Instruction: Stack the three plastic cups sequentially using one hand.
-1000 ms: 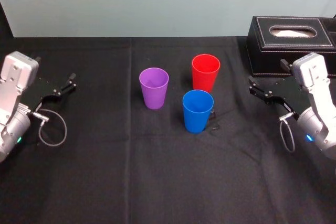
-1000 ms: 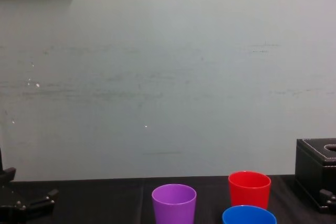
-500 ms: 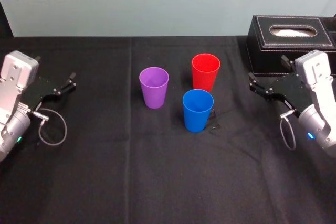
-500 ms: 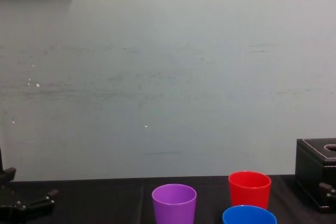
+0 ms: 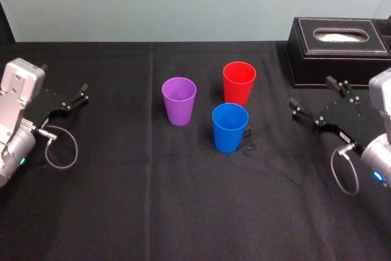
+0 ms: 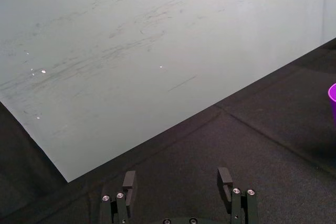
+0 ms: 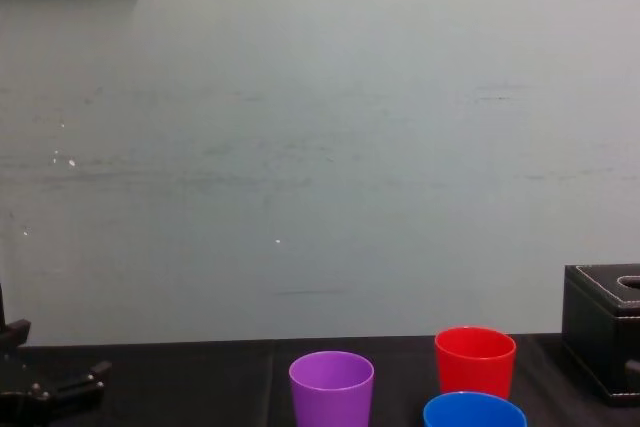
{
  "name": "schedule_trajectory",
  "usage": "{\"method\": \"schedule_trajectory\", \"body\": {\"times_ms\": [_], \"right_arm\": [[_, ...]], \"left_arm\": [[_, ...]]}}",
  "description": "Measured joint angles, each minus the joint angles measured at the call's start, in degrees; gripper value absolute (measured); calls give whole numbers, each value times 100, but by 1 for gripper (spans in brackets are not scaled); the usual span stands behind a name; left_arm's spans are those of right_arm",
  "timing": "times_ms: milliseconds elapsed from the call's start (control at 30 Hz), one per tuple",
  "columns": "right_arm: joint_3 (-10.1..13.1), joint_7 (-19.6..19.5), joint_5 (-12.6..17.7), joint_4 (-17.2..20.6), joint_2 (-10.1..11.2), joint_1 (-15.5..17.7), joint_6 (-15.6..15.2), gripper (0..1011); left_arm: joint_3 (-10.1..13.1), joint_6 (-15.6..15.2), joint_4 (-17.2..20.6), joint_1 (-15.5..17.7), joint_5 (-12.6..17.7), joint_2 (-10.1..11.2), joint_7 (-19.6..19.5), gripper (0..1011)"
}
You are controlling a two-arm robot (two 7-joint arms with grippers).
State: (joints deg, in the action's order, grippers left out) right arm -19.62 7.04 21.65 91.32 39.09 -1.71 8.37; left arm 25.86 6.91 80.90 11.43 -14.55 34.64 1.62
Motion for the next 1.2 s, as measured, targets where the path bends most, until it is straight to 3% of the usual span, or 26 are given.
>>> {"method": "schedule_trajectory", "body": {"times_ms": [233,433,767,1200], "right_arm": [[-8,721,225,215,210,296,215,1004],[-149,1073,188,201,171,303,259,1004],[-402,1387,-7,-84,-236,92,240,1004],[-456,1607,-6,-528,-767,-298,81,1004]], "left_arm": [[0,0,0,0,0,0,0,1005],[0,0,0,0,0,0,0,1005],[0,0,0,0,0,0,0,1005],[0,0,0,0,0,0,0,1005]]}}
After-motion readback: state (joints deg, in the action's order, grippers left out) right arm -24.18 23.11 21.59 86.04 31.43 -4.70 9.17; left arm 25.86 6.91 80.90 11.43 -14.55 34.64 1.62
